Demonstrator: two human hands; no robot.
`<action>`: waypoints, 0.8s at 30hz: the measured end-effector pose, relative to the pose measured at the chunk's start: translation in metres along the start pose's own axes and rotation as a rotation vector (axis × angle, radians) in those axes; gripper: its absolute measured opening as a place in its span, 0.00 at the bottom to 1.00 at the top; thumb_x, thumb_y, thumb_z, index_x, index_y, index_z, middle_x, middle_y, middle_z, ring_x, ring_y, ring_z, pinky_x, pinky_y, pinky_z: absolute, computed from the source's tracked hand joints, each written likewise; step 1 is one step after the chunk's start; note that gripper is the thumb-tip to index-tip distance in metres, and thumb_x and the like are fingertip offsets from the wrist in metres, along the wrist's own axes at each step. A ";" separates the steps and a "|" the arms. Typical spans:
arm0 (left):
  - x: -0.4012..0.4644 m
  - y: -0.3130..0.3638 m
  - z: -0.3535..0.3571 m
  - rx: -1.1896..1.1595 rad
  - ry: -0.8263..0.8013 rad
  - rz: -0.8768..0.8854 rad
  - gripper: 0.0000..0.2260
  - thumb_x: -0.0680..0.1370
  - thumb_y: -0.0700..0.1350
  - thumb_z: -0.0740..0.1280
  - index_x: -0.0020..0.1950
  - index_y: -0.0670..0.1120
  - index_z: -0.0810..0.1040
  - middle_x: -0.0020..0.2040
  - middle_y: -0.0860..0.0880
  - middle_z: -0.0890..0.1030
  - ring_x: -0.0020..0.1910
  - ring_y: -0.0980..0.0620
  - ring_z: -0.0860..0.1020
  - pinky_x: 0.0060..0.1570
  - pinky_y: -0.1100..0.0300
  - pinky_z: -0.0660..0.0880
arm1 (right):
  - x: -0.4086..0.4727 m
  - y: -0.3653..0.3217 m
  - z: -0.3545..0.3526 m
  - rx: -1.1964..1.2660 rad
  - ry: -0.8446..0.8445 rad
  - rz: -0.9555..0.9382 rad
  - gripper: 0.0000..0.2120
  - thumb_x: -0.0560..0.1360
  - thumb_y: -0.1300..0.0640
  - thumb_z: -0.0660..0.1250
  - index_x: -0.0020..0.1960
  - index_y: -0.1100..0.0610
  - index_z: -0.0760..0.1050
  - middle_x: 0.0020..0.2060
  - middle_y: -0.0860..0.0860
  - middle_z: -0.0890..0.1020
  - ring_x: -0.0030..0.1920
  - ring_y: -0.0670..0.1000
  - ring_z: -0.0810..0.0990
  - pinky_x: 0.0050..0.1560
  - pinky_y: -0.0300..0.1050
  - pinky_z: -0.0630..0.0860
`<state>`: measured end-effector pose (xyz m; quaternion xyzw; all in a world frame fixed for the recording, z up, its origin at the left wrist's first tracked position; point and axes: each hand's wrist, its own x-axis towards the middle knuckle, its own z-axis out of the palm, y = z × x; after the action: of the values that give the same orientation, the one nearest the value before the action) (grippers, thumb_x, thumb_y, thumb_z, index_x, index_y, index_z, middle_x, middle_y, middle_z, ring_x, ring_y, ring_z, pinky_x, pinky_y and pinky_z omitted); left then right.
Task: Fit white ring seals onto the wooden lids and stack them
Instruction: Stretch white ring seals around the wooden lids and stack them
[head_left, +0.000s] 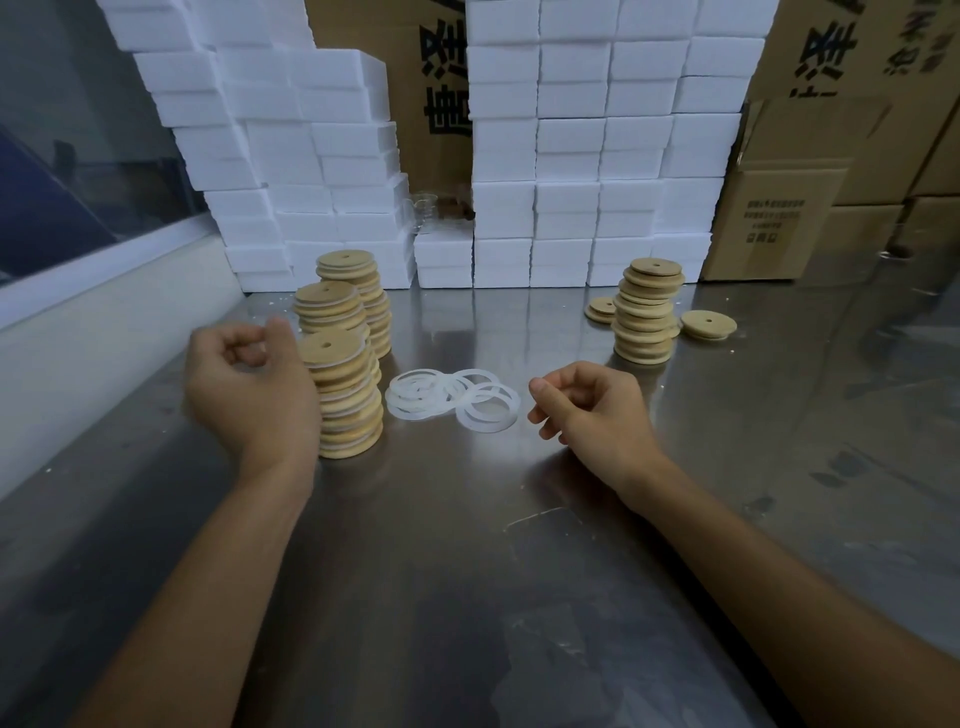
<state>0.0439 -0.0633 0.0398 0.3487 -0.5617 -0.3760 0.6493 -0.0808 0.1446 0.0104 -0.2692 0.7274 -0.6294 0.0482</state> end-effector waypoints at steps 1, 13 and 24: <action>-0.005 0.004 -0.001 0.007 -0.022 0.123 0.06 0.76 0.47 0.68 0.42 0.48 0.73 0.31 0.56 0.71 0.29 0.63 0.71 0.33 0.71 0.69 | 0.001 0.001 0.000 -0.003 0.004 0.004 0.07 0.77 0.56 0.70 0.45 0.59 0.79 0.33 0.52 0.85 0.30 0.46 0.81 0.30 0.31 0.73; -0.084 -0.015 0.020 0.529 -0.974 0.646 0.15 0.78 0.53 0.67 0.62 0.50 0.79 0.57 0.52 0.78 0.52 0.48 0.78 0.45 0.55 0.74 | 0.031 0.023 -0.022 -0.066 0.471 0.003 0.04 0.76 0.58 0.69 0.51 0.56 0.77 0.41 0.48 0.80 0.38 0.41 0.78 0.36 0.26 0.71; -0.083 -0.016 0.032 0.644 -0.986 0.641 0.12 0.80 0.53 0.63 0.52 0.48 0.81 0.53 0.53 0.75 0.42 0.54 0.77 0.38 0.58 0.70 | 0.108 -0.015 -0.071 -0.618 0.496 -0.177 0.32 0.73 0.46 0.70 0.73 0.49 0.62 0.75 0.52 0.59 0.51 0.51 0.73 0.54 0.53 0.75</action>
<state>0.0039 0.0018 -0.0090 0.1281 -0.9526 -0.0935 0.2597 -0.1963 0.1583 0.0680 -0.1726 0.8459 -0.4287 -0.2664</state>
